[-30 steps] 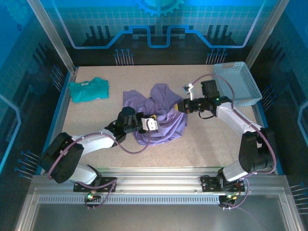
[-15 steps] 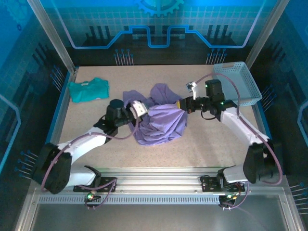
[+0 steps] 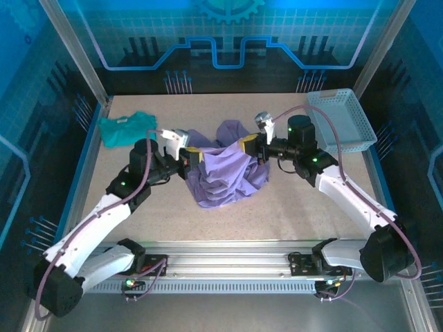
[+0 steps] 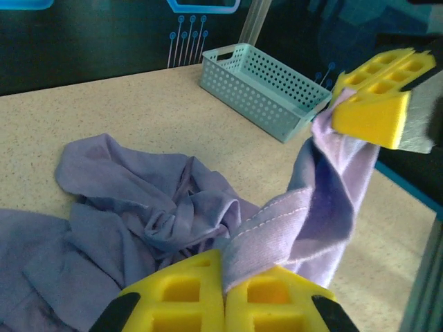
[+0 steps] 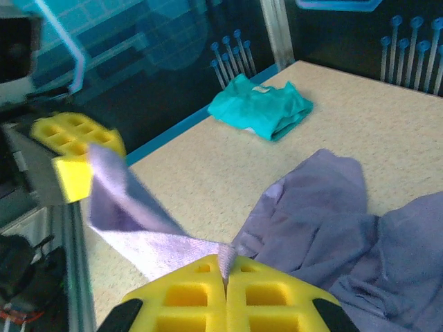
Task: Fold the inside-out t-shirt
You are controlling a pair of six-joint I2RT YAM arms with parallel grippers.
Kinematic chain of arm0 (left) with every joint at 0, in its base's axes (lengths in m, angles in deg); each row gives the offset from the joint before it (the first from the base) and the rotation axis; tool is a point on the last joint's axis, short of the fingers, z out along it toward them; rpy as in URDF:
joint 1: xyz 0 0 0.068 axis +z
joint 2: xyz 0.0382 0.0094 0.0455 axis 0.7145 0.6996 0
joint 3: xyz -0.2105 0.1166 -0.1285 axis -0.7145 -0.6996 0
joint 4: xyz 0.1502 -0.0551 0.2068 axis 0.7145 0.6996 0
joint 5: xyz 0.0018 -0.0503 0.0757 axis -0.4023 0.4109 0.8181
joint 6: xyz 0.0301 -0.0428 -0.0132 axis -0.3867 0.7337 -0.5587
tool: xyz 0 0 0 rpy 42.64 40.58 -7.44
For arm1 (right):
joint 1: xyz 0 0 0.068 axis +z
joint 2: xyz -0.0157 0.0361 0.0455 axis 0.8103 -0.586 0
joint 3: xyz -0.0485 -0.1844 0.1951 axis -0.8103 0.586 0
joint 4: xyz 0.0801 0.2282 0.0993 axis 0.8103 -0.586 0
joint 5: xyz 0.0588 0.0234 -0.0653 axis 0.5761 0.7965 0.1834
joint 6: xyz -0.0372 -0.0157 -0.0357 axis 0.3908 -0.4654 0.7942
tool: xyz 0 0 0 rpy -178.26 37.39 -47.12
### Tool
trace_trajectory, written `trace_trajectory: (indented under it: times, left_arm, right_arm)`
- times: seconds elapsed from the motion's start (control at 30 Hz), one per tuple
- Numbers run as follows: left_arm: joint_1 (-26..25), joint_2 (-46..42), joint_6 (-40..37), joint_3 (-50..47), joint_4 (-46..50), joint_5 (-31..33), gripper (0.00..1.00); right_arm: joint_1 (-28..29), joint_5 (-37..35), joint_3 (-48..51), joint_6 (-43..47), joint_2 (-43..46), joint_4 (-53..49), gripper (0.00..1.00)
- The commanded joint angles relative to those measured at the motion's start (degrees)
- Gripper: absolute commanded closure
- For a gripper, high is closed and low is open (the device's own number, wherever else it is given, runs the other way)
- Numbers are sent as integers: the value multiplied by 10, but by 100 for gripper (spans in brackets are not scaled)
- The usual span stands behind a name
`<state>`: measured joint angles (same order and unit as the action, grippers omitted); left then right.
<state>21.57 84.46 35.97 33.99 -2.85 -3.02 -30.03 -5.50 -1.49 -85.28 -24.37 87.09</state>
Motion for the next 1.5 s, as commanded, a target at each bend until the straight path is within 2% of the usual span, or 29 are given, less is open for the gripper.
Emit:
trace_trajectory:
  times: [0.0, 0.1, 0.23, 0.4, 0.53, 0.7, 0.9, 1.03, 1.13, 1.27, 1.47]
  left_arm:
    - [5, -20, 42, 28, 86, 2, 100]
    - [5, -26, 48, 35, 73, -26, 100]
    - [5, -17, 74, 44, 36, -24, 100]
    - [5, 33, 101, 58, -18, 17, 100]
    - [5, 89, 95, 81, -33, 59, 100]
    - [11, 118, 85, 105, -42, 77, 100]
    - [8, 80, 85, 130, -74, 75, 100]
    - [-66, 59, -6, 183, -72, 122, 100]
    - [-113, 50, -45, 208, -94, 115, 100]
    - [-124, 38, -37, 213, -125, 89, 100]
    - [-120, 52, -81, 215, -95, 214, 100]
  right_arm:
    - [2, -91, -45, -35, 3, -40, 98]
    - [2, -93, -62, -36, 12, -62, 98]
    - [3, -75, -77, 2, 33, -77, 98]
    - [2, 35, -86, 42, 34, -83, 97]
    - [6, 117, -102, 39, 3, -90, 97]
    - [-9, 14, -130, 13, -11, -146, 100]
    - [-45, -64, -184, 5, 8, -167, 100]
    - [-56, -121, -254, 10, 12, -175, 100]
    - [-59, -155, -326, 21, -4, -203, 100]
    - [-59, -164, -388, 28, -29, -232, 100]
    - [-58, -105, -386, 60, -61, -270, 100]
